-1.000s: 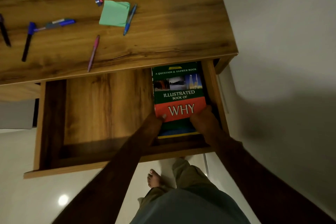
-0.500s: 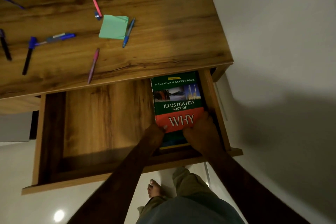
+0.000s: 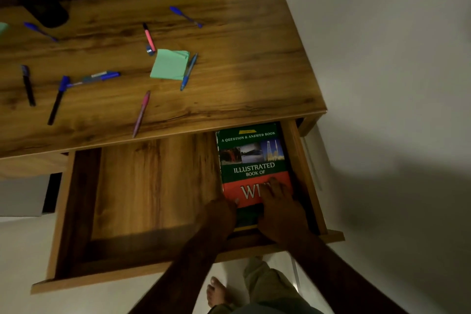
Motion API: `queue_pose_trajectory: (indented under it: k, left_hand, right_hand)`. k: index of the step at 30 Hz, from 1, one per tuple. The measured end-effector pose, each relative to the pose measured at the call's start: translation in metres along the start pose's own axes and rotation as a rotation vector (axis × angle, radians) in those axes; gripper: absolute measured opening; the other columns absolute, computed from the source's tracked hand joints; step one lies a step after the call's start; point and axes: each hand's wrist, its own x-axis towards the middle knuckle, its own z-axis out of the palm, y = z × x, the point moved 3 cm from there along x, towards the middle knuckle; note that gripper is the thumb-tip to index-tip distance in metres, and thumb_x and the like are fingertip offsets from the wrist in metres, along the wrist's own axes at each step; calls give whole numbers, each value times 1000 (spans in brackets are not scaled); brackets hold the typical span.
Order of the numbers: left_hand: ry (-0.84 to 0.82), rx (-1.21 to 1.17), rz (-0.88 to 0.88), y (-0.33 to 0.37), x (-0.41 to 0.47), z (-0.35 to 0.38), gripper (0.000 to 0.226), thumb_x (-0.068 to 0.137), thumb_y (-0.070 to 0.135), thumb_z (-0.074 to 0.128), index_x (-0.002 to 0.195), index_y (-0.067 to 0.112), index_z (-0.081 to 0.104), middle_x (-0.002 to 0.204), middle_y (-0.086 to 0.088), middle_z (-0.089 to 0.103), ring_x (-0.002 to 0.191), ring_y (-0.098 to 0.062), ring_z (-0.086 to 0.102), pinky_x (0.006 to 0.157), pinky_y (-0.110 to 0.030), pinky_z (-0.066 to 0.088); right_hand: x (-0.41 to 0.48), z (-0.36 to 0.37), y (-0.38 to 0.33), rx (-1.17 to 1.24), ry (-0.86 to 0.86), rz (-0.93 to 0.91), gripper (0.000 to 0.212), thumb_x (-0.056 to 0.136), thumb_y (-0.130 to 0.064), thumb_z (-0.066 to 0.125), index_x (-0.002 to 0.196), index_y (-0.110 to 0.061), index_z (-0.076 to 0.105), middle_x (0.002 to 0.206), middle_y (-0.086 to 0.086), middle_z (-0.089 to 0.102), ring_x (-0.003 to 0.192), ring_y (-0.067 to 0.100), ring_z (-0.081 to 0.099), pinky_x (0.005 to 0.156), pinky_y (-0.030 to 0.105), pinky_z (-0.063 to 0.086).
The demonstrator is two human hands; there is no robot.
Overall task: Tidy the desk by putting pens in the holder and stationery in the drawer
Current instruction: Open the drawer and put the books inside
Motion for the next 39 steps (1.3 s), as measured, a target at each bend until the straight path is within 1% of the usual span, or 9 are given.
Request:
queue_pose_trajectory:
  k: [10,15,20,24,27,29,32,35,39]
  left_hand:
    - [-81,105,37,-3,-9,-27,46,100,51,39,140,28,41,129,-2,63,107,-16,64,95,-37,53]
    - [66,191,-31,3,-19,-58,37,100,41,46,126,16,51,123,-6,62,100,-18,61,85,-34,51]
    - [43,137,-4,7,-26,-97,45,98,40,50,133,12,47,127,-9,60,109,-23,61,85,-33,48]
    - [-173,146,165,0,-44,-122,51,98,42,55,140,16,45,139,-5,53,118,-18,54,89,-23,40]
    - [-359,205,269,-19,-64,-126,43,93,53,56,128,29,56,134,5,56,120,-15,54,100,-32,43]
    - [-483,259,268,-33,-77,-128,48,87,61,58,126,35,56,133,8,57,121,-15,54,104,-36,41]
    - [-633,412,315,-55,-87,-129,55,87,44,68,136,24,52,136,-1,57,120,-20,55,104,-36,42]
    - [-593,579,391,-71,-90,-129,54,86,31,72,136,20,54,132,-4,59,118,-23,56,101,-36,46]
    - [-407,664,536,-88,-93,-130,35,92,27,64,126,21,63,121,-2,65,112,-20,60,95,-35,50]
  right_hand:
    - [5,-29,-10,-93,-86,-29,70,88,-44,64,149,-24,36,157,8,33,136,34,43,109,50,43]
    - [3,-60,-32,-8,-37,-86,64,88,-50,63,144,-26,42,144,4,50,130,27,51,107,45,45]
    - [7,-87,-68,-15,-53,-252,47,92,-40,61,136,-24,51,137,2,56,119,22,58,92,36,50]
    - [-5,-89,-91,-28,-186,-425,57,90,-53,63,141,-34,46,143,-2,52,126,20,54,103,39,46]
    - [-26,-78,-98,88,-357,-477,47,89,-57,64,133,-45,55,137,-14,58,124,8,54,104,29,42]
    - [-38,-65,-103,108,-443,-436,43,89,-52,66,130,-40,60,133,-12,63,122,11,58,102,30,46]
    - [-43,-37,-113,10,-561,-379,49,89,-40,70,135,-28,58,136,-3,60,123,19,59,101,33,48]
    - [-42,-10,-117,-79,-578,-361,57,80,-46,77,132,-39,56,135,-8,58,122,17,56,102,39,48]
    - [-47,18,-121,-91,-335,-281,43,83,-38,75,123,-39,61,123,-9,64,110,16,63,95,37,54]
